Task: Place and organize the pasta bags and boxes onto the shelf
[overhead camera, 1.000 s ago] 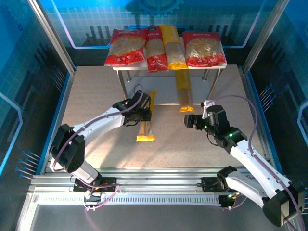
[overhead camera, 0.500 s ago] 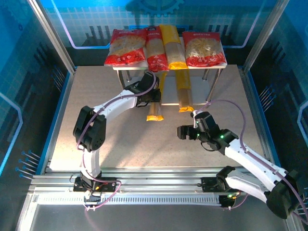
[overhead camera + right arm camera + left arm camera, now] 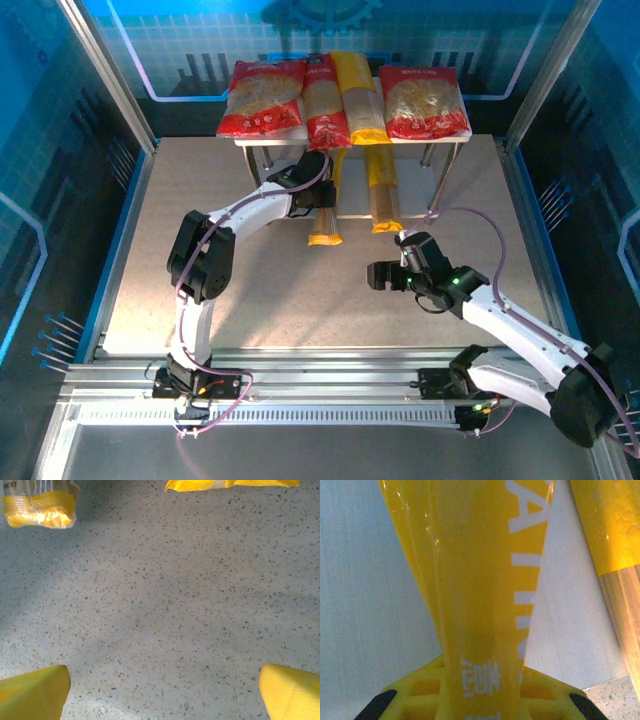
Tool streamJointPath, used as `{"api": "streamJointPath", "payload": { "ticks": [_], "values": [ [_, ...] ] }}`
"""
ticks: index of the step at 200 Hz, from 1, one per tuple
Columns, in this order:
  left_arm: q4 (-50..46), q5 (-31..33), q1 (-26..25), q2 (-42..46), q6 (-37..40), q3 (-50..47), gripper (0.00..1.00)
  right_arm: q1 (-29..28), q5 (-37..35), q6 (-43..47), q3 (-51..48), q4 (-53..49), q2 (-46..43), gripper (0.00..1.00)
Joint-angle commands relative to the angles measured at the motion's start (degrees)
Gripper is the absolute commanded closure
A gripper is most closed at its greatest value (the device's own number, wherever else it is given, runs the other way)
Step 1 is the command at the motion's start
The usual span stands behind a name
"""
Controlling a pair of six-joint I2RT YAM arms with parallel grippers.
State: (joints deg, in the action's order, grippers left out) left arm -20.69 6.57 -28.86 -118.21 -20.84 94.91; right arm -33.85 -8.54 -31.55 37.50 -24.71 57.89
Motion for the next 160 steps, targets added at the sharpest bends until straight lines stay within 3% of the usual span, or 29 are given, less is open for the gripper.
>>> {"api": "streamJointPath", "payload": {
  "ticks": [1, 117, 160],
  "values": [
    [7.3, 1.6, 0.4, 0.1, -0.2, 4.0, 1.0, -0.8, -0.5, -0.9, -0.4, -0.7, 0.6, 0.03],
    [8.7, 4.6, 0.4, -5.3, -0.7, 8.6, 1.0, -0.8, -0.2, -0.7, -1.1, 0.7, 2.8, 0.02],
    [7.8, 4.2, 0.5, -7.8, -1.1, 9.9, 0.79, -0.8, -0.8, -0.7, -1.3, 0.3, 2.7, 0.02]
  ]
}}
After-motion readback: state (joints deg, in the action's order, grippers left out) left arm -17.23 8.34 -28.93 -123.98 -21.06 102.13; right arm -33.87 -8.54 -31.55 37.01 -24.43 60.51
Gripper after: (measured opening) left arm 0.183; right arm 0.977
